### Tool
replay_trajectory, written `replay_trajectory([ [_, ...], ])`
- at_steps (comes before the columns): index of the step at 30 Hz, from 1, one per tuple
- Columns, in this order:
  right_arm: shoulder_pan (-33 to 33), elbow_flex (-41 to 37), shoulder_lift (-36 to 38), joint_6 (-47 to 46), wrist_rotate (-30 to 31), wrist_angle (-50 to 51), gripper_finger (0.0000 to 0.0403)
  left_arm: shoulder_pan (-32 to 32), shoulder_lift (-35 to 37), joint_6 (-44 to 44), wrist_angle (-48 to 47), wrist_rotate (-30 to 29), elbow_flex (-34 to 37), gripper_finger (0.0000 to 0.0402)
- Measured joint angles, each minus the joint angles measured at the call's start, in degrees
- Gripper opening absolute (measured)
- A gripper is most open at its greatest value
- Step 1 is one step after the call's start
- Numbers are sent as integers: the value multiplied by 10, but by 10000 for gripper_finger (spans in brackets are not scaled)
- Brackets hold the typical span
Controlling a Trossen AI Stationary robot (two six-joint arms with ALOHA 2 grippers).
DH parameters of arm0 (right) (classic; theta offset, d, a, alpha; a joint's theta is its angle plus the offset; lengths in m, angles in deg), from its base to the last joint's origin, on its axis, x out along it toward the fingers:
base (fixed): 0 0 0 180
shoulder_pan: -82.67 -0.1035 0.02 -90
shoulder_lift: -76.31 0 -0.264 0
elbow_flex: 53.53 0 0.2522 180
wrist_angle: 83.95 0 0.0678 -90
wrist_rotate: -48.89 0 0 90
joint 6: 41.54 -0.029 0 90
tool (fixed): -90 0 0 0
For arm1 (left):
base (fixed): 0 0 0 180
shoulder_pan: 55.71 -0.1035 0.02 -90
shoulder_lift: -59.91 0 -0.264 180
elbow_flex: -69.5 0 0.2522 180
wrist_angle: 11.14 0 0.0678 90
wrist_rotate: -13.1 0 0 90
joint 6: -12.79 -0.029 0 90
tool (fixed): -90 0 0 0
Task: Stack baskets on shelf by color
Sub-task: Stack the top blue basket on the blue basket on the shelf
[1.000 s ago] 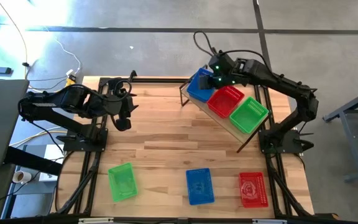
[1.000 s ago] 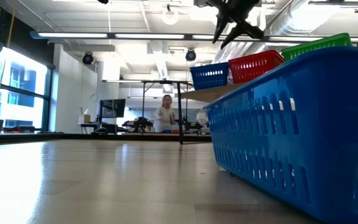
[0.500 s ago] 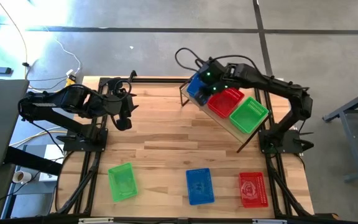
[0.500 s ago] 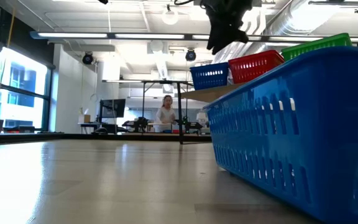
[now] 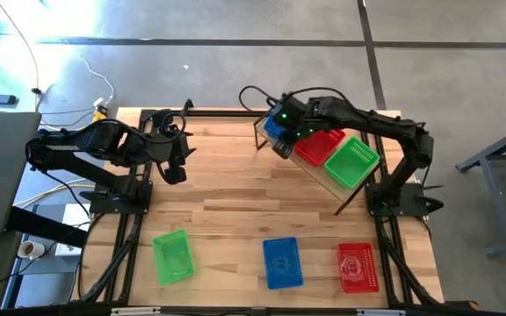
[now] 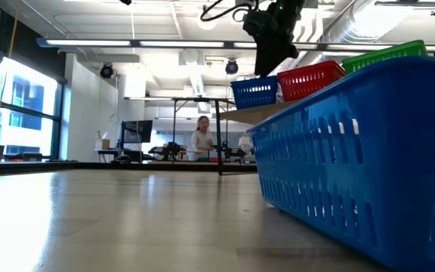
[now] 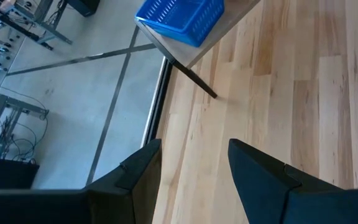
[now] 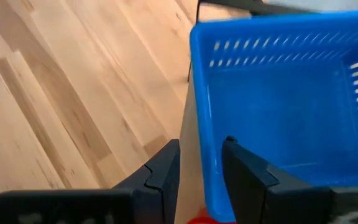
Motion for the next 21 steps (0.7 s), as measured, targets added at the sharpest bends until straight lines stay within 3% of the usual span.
replay_trajectory([
  [10, 0, 0, -28, -15, 16, 5, 94, 0, 0, 0, 0, 0, 0, 177],
  [21, 0, 0, -48, -27, 12, -28, 17, 0, 0, 1, 1, 0, 0, 177],
])
